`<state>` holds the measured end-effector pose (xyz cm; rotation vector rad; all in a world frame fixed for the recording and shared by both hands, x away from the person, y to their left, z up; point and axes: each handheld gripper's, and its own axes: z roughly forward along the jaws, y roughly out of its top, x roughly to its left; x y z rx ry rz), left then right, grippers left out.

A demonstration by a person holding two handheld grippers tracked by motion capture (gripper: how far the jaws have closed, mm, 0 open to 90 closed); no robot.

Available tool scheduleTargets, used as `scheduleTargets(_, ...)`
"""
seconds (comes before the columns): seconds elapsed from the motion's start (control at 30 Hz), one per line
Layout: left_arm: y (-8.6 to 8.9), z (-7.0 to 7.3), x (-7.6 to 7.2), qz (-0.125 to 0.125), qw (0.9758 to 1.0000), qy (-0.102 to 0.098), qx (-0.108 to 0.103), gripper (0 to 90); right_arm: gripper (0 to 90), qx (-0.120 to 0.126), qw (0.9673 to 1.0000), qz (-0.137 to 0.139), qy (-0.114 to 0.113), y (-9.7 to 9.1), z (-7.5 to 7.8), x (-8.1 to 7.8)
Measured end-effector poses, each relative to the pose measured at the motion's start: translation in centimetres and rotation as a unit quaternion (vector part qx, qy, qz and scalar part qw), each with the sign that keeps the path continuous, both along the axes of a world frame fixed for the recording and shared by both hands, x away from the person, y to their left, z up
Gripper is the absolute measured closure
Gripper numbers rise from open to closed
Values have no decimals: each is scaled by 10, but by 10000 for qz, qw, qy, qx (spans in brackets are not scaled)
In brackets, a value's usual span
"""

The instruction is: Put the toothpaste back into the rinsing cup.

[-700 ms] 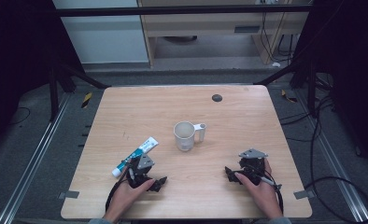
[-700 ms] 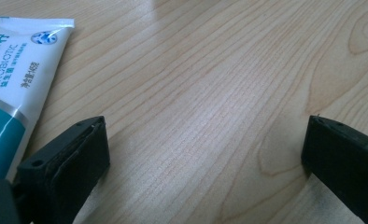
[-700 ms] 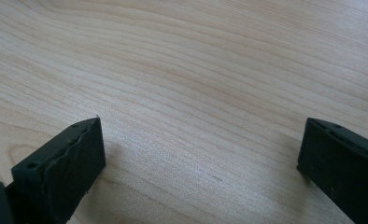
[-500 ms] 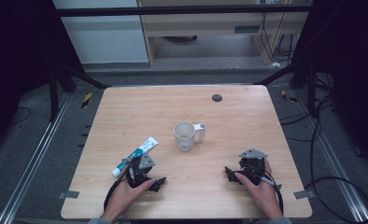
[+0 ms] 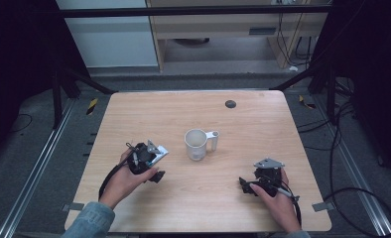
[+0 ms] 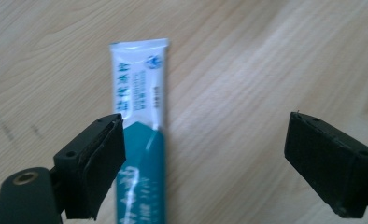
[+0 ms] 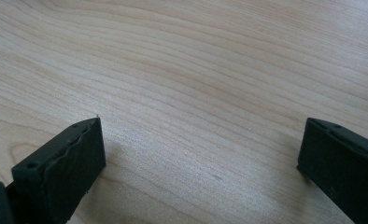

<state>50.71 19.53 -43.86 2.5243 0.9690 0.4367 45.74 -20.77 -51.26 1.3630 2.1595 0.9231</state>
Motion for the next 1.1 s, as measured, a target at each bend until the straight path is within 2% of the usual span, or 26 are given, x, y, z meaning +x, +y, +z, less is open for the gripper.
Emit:
scheduleTargets(0.07,4,2,7,102,9999,25,104,121,8,1,10000,1,-1,0,0,0)
scheduleTargets(0.1,8,5,12,182,9998,44,85,118,8,2,10000,7,1,0,0,0)
scheduleTargets(0.2,12,7,17,264,9996,67,25,104,8,1,10000,19,1,0,0,0)
scheduleTargets(0.27,15,8,22,322,9994,79,91,100,8,-2,10000,22,-1,0,0,0)
scheduleTargets(0.37,20,6,30,512,9979,204,347,111,8,-5,10000,21,-3,-1,0,1)
scheduleTargets(0.43,23,7,36,619,9971,313,297,133,8,0,10000,22,0,-1,0,1)
scheduleTargets(0.53,25,9,38,683,9967,354,276,153,8,1,10000,22,0,0,0,0)
scheduleTargets(0.6,26,11,40,696,9963,436,234,160,8,0,10000,22,-1,0,0,1)
scheduleTargets(0.67,26,13,41,684,9963,469,203,224,8,-4,10000,20,-1,-1,0,1)
scheduleTargets(0.7,26,13,41,652,9965,478,213,224,8,1,10000,22,0,0,0,1)
scheduleTargets(0.73,26,14,41,647,9964,489,233,257,8,-5,10000,20,-1,-1,0,1)
scheduleTargets(0.87,25,14,43,658,9959,534,325,258,8,0,10000,22,-1,0,0,0)
scheduleTargets(1.0,23,14,46,698,9947,619,443,307,8,0,10000,22,-1,0,0,1)
scheduleTargets(1.1,18,15,47,627,9943,684,529,332,8,-7,10000,24,-3,-1,0,1)
